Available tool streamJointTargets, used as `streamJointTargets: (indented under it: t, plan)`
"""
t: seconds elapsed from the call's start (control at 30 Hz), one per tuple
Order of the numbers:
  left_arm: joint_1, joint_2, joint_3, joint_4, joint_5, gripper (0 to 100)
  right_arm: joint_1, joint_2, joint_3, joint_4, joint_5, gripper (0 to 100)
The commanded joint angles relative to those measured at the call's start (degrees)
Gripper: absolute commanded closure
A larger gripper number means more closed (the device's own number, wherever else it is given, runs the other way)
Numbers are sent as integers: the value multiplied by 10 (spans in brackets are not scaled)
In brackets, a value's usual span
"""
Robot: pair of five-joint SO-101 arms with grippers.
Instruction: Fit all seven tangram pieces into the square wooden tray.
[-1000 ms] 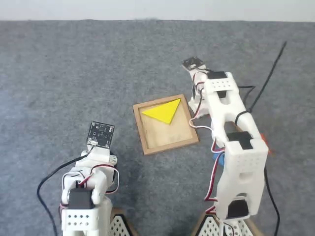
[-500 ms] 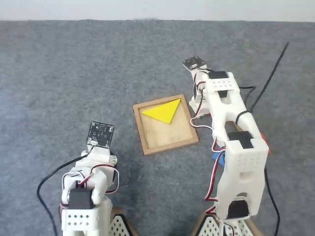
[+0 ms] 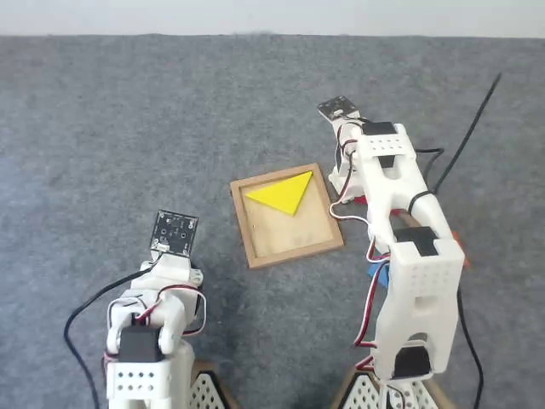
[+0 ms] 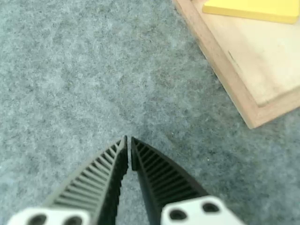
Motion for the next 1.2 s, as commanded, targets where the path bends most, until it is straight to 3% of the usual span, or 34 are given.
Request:
streamJointTargets:
  t: [0.0,0.43,0.63,0.83,1.17]
  plan:
    - [-2,-11,-7,3,5,987,13,-38,-14,29,-19,742]
    - [-2,-11,-7,3,5,987,-13,-148,-10,113,-78,742]
    - [-2,-11,-7,3,5,987,-22,-151,-1,115,-52,719]
    - [-2,-11,-7,3,5,987,-5,-116,4,102,-23,620]
    - [-2,-11,-7,3,5,987,10,-32,-11,57,-24,619]
